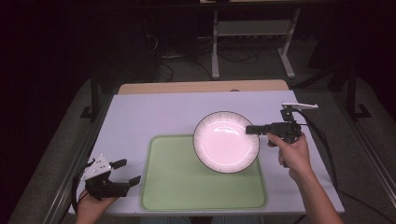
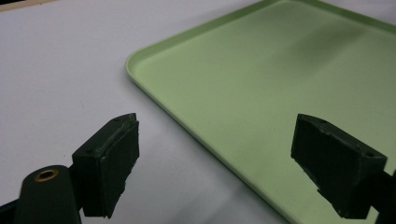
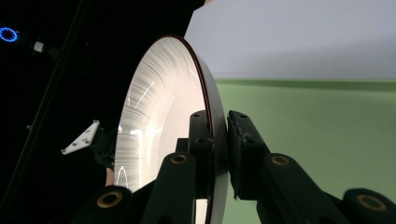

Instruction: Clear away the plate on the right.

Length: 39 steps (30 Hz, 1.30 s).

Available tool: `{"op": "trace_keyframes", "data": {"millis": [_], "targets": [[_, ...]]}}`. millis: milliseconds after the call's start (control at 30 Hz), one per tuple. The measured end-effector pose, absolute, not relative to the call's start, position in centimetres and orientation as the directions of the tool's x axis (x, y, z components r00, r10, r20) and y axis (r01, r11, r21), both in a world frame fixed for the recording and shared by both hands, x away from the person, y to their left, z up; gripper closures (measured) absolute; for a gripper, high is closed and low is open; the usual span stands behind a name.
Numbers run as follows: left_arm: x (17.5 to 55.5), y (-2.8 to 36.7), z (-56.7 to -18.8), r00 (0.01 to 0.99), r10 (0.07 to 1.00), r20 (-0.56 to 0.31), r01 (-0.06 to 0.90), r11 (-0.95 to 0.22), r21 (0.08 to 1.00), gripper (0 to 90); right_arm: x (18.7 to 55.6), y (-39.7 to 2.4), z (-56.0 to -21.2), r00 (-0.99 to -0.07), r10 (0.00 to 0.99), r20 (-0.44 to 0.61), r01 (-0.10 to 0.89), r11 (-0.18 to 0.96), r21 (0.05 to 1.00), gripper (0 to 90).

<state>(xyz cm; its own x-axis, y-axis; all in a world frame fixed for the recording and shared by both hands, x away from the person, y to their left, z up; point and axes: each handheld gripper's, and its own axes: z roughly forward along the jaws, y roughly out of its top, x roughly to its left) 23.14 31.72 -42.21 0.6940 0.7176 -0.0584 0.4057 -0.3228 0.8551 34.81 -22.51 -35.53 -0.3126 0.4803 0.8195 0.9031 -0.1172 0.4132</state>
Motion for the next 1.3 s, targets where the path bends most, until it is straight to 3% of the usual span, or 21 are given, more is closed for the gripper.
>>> {"op": "trace_keyframes", "data": {"millis": [1300], "targets": [[23.1, 31.7, -42.3, 0.695, 0.717, -0.060, 0.408, -0.324, 0.853, 15.2, 35.3, -17.6, -40.3, -0.294, 0.559, 0.775, 0.920, -0.056, 0.389, 79.4]]}}
